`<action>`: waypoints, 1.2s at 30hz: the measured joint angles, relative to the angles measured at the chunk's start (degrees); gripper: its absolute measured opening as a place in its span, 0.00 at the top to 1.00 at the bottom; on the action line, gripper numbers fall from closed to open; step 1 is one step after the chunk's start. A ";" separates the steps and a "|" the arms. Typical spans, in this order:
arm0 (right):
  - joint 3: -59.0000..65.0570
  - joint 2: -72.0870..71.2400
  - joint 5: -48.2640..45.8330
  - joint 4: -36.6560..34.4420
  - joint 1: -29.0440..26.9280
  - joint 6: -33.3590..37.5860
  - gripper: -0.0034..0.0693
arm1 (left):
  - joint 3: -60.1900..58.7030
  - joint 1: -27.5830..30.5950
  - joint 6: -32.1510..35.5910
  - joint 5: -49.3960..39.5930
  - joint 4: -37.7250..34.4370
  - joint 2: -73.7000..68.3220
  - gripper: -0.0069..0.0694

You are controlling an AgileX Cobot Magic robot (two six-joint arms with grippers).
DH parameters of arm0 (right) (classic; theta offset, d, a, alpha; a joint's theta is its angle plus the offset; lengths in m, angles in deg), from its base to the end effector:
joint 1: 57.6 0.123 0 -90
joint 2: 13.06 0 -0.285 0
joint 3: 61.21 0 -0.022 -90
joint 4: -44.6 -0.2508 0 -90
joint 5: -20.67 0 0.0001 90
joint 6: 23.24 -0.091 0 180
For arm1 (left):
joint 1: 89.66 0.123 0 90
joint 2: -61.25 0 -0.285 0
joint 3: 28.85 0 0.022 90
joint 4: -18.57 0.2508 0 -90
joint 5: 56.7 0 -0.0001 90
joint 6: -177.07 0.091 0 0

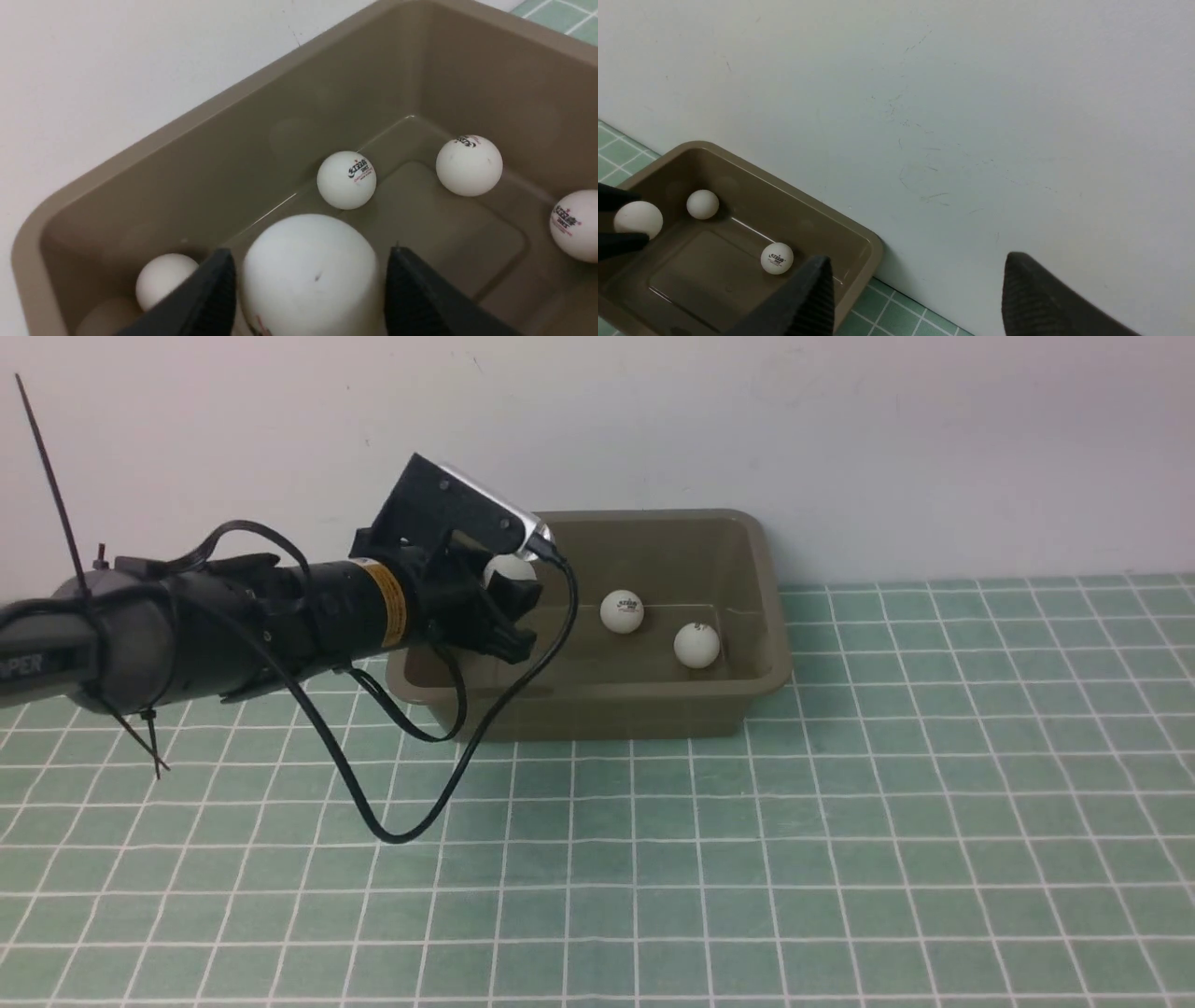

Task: Put the table tennis balls in the box on the green coffee tablecloth.

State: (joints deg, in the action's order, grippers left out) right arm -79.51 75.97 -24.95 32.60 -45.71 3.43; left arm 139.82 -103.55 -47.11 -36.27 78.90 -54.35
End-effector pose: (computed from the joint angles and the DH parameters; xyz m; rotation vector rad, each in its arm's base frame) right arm 0.2963 0.0762 0.4724 -0.6140 1.9194 0.0804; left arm 0.3957 -0.1262 0.2082 0.6819 1.9046 -0.3058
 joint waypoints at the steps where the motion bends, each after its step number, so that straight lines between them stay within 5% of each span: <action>1: 0.00 0.00 0.55 0.14 0.00 0.00 0.34 | 0.15 0.00 -1.11 -0.56 0.26 0.01 0.38; 6: 0.00 -0.18 3.26 1.12 0.00 0.00 0.34 | 0.28 0.00 -8.46 -5.26 0.80 1.76 0.24; 23: 1.32 -20.53 -2.35 5.85 0.00 -1.94 0.34 | 0.28 0.05 -28.04 -6.74 19.64 15.95 0.23; 28: 17.75 -32.60 -0.56 6.09 0.00 -2.56 0.34 | 0.28 0.05 -30.47 -6.64 21.51 17.24 0.23; 36: 48.86 -51.18 17.58 1.06 0.00 -2.86 0.34 | 0.28 0.05 -30.84 -4.49 21.77 17.24 0.23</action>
State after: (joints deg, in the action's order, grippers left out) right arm -30.65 24.79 -7.37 33.66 -45.71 0.57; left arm 140.10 -103.50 -77.95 -40.76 100.67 -37.11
